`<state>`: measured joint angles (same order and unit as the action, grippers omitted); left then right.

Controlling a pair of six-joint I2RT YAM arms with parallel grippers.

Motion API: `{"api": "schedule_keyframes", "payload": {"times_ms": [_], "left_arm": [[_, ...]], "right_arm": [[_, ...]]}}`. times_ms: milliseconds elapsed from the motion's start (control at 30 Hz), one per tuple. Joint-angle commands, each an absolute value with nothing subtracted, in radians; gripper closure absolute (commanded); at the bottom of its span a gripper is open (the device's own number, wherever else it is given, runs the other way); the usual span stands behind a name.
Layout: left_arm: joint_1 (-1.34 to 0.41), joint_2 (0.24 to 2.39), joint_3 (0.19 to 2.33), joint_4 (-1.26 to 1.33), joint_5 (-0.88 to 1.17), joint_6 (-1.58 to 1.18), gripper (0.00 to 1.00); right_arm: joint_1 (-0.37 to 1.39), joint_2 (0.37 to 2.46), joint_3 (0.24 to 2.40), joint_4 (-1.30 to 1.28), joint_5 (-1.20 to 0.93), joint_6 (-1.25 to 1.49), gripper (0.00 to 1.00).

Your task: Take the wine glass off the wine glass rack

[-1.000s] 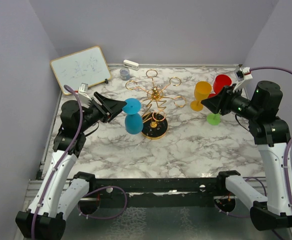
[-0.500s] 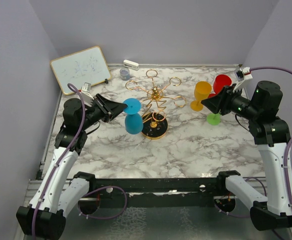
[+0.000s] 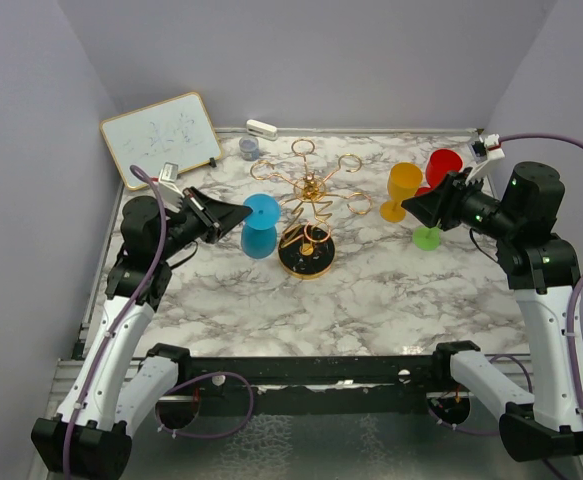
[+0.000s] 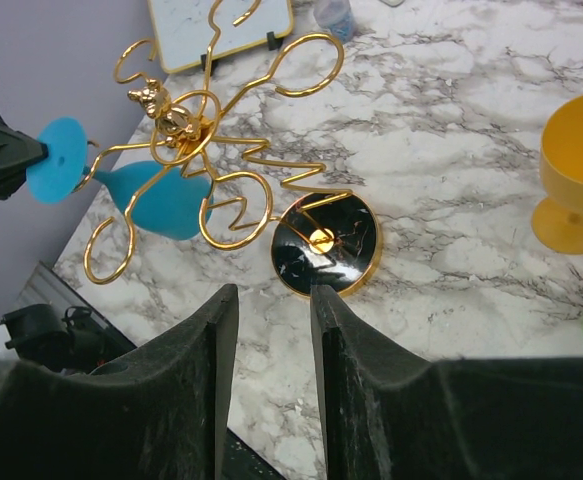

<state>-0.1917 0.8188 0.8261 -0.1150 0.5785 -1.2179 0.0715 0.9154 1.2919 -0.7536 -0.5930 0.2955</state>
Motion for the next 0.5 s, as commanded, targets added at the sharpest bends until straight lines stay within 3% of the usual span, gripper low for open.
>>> {"api": "schedule_keyframes", "payload": {"times_ms": [0,467], "left_arm": [[-0.189,0.799,0.853,-0.087,0.564,-1.28,0.98],[-0.189,0.884,0.916,-0.021,0.598,-1.351,0.99]], "right_arm": [[0.068,0.901,1.304,-0.731,-0.596,0.312,0.65],[0.069,0.901,1.306,-0.7,-0.598,0.34,0.66]]}}
